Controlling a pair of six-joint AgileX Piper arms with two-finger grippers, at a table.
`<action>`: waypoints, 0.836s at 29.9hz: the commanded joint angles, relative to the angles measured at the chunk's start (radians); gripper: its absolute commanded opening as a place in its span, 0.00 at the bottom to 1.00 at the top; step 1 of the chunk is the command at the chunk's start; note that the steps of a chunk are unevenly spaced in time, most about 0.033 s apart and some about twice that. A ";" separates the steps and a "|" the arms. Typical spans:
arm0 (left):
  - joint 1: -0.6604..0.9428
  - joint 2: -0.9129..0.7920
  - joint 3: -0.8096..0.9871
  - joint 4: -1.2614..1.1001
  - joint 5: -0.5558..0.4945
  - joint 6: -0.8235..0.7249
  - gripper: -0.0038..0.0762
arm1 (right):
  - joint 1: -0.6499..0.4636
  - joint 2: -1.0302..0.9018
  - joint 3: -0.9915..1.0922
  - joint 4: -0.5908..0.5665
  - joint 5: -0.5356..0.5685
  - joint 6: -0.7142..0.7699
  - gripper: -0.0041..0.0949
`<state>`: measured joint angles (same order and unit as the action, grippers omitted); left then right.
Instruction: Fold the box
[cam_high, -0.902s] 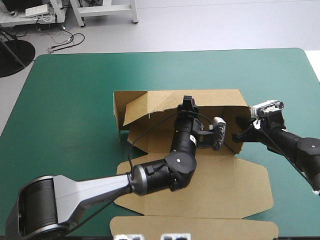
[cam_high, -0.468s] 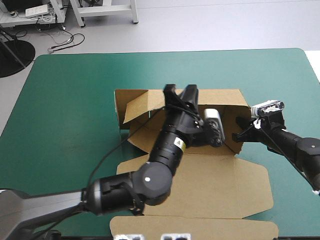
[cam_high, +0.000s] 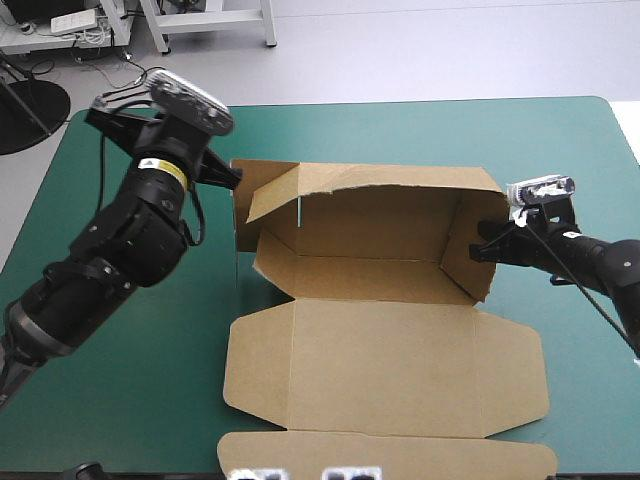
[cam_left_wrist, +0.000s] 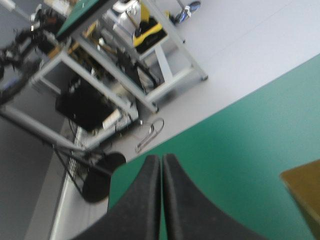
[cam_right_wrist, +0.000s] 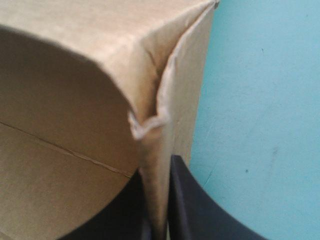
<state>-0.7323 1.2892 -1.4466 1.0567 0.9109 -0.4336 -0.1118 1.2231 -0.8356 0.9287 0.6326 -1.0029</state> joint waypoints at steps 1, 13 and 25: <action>0.169 -0.030 -0.032 -0.142 -0.041 0.009 0.05 | 0.002 -0.004 -0.124 -0.132 0.107 0.229 0.04; 0.654 -0.030 -0.032 -0.796 0.024 0.366 0.05 | 0.140 0.275 -0.398 -0.449 0.281 0.586 0.04; 0.690 -0.011 -0.032 -0.825 0.065 0.421 0.05 | 0.209 0.464 -0.606 -0.517 0.269 0.718 0.46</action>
<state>-0.0445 1.2912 -1.4466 0.2336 1.0071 -0.0162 0.0968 1.7308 -1.3724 0.3963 0.9104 -0.2856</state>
